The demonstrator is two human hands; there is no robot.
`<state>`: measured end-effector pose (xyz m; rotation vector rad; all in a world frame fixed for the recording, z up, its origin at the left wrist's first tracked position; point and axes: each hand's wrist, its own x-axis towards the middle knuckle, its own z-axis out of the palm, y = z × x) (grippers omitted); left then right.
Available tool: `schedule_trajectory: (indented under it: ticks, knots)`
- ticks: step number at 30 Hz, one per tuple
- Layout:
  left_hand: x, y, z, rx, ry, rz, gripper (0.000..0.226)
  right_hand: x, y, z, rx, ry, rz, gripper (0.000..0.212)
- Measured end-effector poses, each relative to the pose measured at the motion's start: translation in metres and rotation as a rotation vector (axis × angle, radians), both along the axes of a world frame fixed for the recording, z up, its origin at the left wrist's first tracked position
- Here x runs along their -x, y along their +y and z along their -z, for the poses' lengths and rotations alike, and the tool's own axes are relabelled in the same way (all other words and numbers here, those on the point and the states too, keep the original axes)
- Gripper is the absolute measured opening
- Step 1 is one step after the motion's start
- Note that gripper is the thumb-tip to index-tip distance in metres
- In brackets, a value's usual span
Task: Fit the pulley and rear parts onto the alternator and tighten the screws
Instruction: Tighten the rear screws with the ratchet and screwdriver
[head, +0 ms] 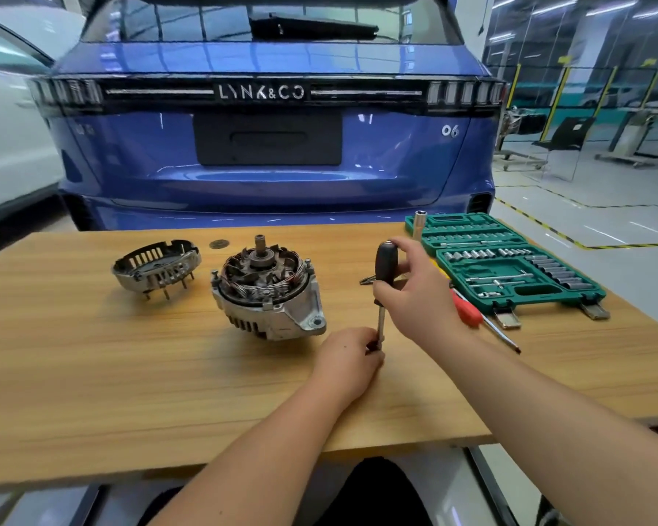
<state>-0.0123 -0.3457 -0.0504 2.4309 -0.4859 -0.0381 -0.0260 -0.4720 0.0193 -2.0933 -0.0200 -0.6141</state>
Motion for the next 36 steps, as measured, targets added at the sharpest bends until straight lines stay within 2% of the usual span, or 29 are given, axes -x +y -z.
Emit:
schedule_trajectory:
  ticks: [6, 11, 18, 25, 29, 32, 34, 36]
  knots:
    - [0.019, 0.016, -0.002, 0.014, 0.004, 0.014, 0.027, 0.025, 0.013, -0.002, 0.062, -0.011, -0.057, 0.057]
    - [0.026, 0.026, 0.000, 0.071, 0.028, 0.001, 0.022, 0.033, 0.015, -0.008, 0.195, 0.057, -0.087, 0.064]
    - [0.032, 0.030, -0.002, 0.071, 0.027, 0.010, 0.020, 0.039, 0.020, -0.001, 0.328, -0.013, -0.048, 0.070]
    - [0.035, 0.031, -0.004, 0.058, 0.005, 0.019, 0.019, 0.044, 0.015, 0.009, 0.256, -0.027, -0.078, 0.067]
    - [0.038, 0.030, -0.006, 0.090, -0.018, 0.027, 0.010, 0.043, 0.015, 0.007, 0.242, 0.001, -0.087, 0.067]
    - [0.039, 0.029, -0.007, 0.100, -0.039, 0.040, 0.020, 0.043, 0.017, 0.008, 0.243, -0.010, -0.072, 0.066]
    - [0.039, 0.029, -0.007, 0.072, -0.053, 0.040, 0.021, 0.043, 0.014, 0.009, 0.206, 0.025, -0.109, 0.058]
    - [0.037, 0.028, -0.007, 0.069, -0.067, 0.034, 0.019, 0.040, 0.005, 0.006, 0.048, 0.100, -0.166, 0.046]
